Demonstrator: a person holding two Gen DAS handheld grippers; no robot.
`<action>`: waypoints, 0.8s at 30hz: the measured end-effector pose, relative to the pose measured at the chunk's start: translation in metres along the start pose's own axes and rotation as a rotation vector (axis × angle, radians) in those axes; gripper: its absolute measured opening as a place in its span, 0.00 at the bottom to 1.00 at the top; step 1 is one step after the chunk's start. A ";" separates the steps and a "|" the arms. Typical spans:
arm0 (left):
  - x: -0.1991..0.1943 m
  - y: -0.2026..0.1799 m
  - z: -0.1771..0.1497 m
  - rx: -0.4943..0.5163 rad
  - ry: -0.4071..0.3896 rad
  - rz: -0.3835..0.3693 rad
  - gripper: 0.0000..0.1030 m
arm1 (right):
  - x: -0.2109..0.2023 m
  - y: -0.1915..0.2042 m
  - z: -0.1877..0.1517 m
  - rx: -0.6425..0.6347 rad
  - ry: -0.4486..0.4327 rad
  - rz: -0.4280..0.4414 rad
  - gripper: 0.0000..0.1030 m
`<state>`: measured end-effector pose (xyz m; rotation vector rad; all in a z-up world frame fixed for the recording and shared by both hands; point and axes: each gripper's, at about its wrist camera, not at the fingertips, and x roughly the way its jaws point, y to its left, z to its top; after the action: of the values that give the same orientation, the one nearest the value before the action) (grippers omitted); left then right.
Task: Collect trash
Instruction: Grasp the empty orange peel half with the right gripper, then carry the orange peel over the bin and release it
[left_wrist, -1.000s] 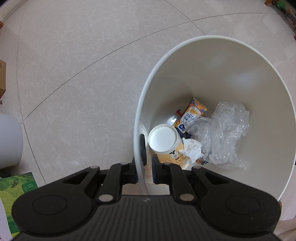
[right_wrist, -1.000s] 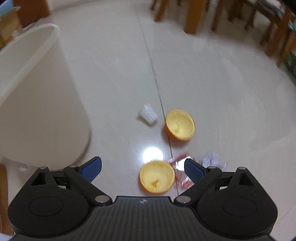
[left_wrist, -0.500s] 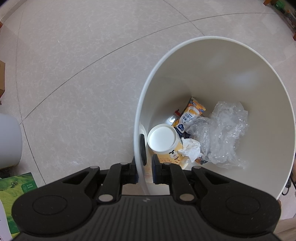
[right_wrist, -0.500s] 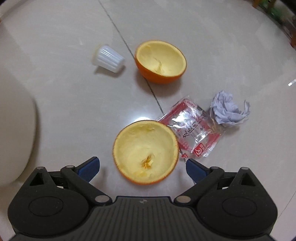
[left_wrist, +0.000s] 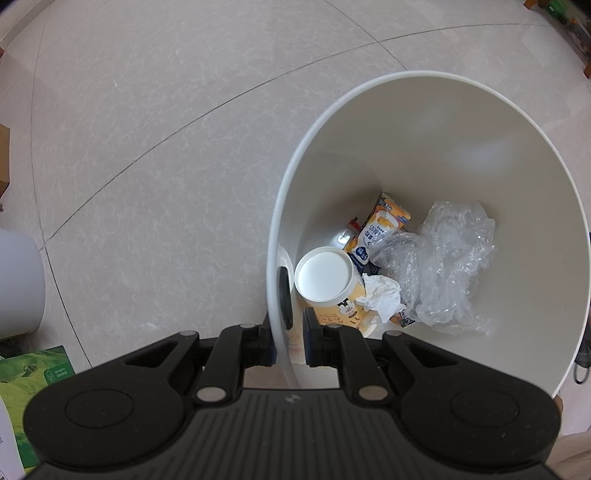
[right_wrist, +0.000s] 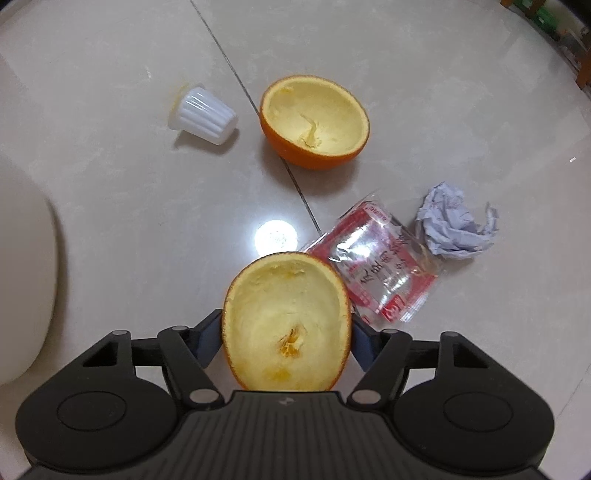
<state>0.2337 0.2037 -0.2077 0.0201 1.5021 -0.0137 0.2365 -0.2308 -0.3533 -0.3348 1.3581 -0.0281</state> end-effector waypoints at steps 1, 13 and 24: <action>0.000 0.000 0.000 0.000 -0.001 -0.002 0.10 | -0.009 0.001 0.000 -0.028 -0.005 -0.001 0.71; 0.000 -0.003 -0.001 0.006 -0.006 0.013 0.10 | -0.203 0.032 0.009 -0.293 -0.153 0.099 0.71; 0.001 -0.004 -0.001 0.004 -0.006 0.017 0.11 | -0.320 0.107 0.016 -0.472 -0.340 0.274 0.72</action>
<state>0.2322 0.1998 -0.2088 0.0361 1.4958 -0.0028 0.1636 -0.0576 -0.0727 -0.5189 1.0501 0.5610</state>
